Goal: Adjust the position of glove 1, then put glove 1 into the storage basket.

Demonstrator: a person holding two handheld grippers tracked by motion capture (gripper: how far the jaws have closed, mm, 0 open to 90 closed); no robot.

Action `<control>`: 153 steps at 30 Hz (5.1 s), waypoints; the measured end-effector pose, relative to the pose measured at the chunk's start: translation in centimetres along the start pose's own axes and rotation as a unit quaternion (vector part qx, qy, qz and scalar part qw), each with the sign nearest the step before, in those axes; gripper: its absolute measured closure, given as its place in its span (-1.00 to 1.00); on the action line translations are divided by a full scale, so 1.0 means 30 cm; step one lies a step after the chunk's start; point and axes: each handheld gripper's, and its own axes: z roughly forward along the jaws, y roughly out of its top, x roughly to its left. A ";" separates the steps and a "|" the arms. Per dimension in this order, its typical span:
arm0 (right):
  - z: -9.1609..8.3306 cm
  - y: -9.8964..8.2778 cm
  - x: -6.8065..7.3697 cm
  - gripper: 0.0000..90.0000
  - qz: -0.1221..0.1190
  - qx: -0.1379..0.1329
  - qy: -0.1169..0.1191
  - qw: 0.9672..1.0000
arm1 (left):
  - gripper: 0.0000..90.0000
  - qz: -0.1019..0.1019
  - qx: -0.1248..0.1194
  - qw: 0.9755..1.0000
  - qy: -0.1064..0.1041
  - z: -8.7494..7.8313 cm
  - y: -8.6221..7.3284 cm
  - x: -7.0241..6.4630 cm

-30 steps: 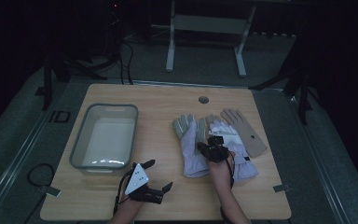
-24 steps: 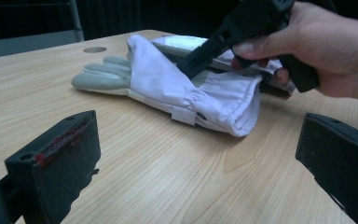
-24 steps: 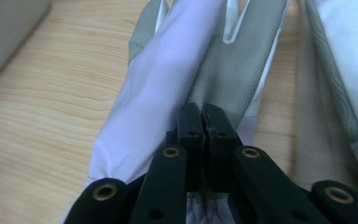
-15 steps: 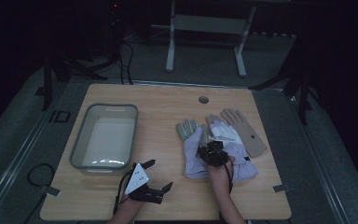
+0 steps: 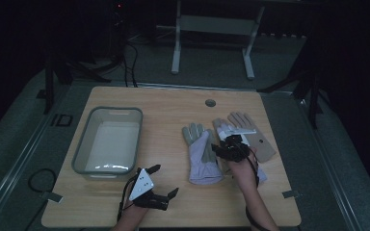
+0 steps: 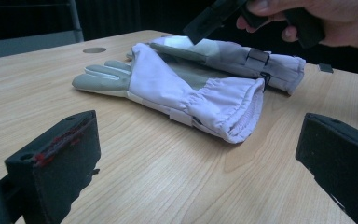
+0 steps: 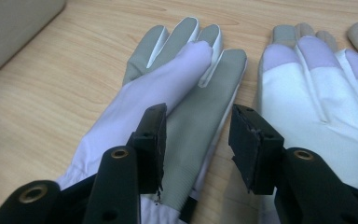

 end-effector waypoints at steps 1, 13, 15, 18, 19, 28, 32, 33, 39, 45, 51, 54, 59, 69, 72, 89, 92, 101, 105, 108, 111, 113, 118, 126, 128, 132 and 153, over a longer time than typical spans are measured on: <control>-0.008 0.001 -0.011 0.25 0.000 -0.002 -0.001 1.000 | -1.00 0.000 0.000 1.000 0.000 0.000 0.000 0.001; -0.067 -0.002 -0.154 0.25 -0.042 0.005 -0.017 0.999 | -1.00 -0.001 0.000 1.000 0.001 0.000 0.000 0.001; -0.081 -0.003 -0.183 0.25 -0.050 0.011 -0.014 0.999 | -1.00 -0.001 -0.001 1.000 0.001 0.001 0.000 0.000; -0.109 -0.012 -0.229 0.25 -0.062 0.019 -0.009 0.998 | -1.00 -0.001 -0.001 1.000 0.001 0.001 0.000 0.000; -0.117 -0.016 -0.239 0.25 -0.066 0.018 -0.007 0.998 | -1.00 -0.001 0.000 1.000 0.001 0.001 0.000 0.000; -0.145 -0.079 -0.334 0.27 -0.100 0.039 0.008 0.994 | -1.00 -0.001 0.000 1.000 0.002 0.001 0.000 0.000; -0.124 -0.106 -0.341 0.26 -0.098 0.051 0.026 0.994 | -1.00 -0.001 0.000 1.000 0.001 0.001 0.000 0.000; -0.118 -0.110 -0.341 0.26 -0.099 0.053 0.029 0.993 | -1.00 -0.001 0.000 1.000 0.001 0.002 0.001 0.000; -0.081 -0.122 -0.333 0.18 -0.111 0.066 0.048 0.990 | -1.00 -0.001 0.000 1.000 0.001 0.002 0.000 0.000; -0.051 -0.142 -0.334 0.17 -0.127 0.072 0.048 0.988 | -1.00 -0.001 0.000 1.000 0.000 0.001 0.000 0.000; -0.044 -0.151 -0.315 0.36 -0.139 0.072 0.045 0.987 | -1.00 -0.001 0.001 1.000 0.001 0.002 0.001 -0.001; -0.048 -0.156 -0.304 0.48 -0.136 0.069 0.035 0.988 | -1.00 0.000 0.001 1.000 0.002 0.002 0.001 -0.001; -0.062 -0.153 -0.281 0.72 -0.138 0.067 0.018 0.988 | -1.00 0.001 0.002 1.000 0.002 0.002 0.001 0.000; -0.186 -0.097 -0.279 0.76 -0.086 0.035 0.017 0.996 | -1.00 0.001 0.004 1.000 0.004 0.003 0.001 -0.002; -0.222 -0.065 -0.265 0.76 -0.068 0.024 0.019 0.997 | -1.00 0.001 0.004 1.000 0.005 0.003 0.002 -0.001; -0.232 0.089 -0.015 0.76 -0.071 0.014 0.018 0.997 | -1.00 0.004 0.006 1.000 0.008 0.004 0.002 -0.004; -0.205 0.104 0.032 0.76 -0.069 0.023 0.019 0.997 | -1.00 0.003 0.006 1.000 0.007 0.004 0.002 -0.004; -0.091 0.100 0.116 0.75 -0.061 0.045 0.031 0.997 | -1.00 0.004 0.004 1.000 0.006 0.004 0.001 -0.005; -0.037 0.083 0.120 0.75 -0.059 0.057 0.022 0.996 | -1.00 0.004 0.004 1.000 0.005 0.003 0.001 -0.005; -0.028 0.080 0.118 0.75 -0.058 0.059 0.020 0.996 | -1.00 0.005 0.005 1.000 0.005 0.003 0.001 -0.004; 0.029 0.059 0.108 0.72 -0.058 0.075 0.009 0.995 | -1.00 0.002 0.003 1.000 0.006 0.004 0.001 -0.004; 0.039 0.056 0.108 0.71 -0.059 0.078 0.008 0.995 | -1.00 0.002 0.003 1.000 0.005 0.004 0.001 -0.004; 0.073 0.043 0.112 0.64 -0.064 0.086 0.013 0.994 | -1.00 0.002 0.003 1.000 0.006 0.003 0.001 -0.003; 0.041 0.051 0.106 0.19 -0.076 0.066 0.030 0.994 | -1.00 0.001 0.004 1.000 0.006 0.003 0.001 -0.002; 0.030 0.052 0.105 0.18 -0.084 0.059 0.032 0.994 | -1.00 0.000 0.005 1.000 0.006 0.003 0.002 -0.002; -0.017 0.046 0.074 -0.37 -0.085 0.032 0.044 0.995 | -1.00 0.000 0.009 1.000 0.008 0.006 0.003 -0.002; -0.157 -0.030 -0.075 -0.67 -0.107 -0.033 0.087 0.990 | -1.00 -0.021 0.050 0.998 0.023 0.023 0.032 0.004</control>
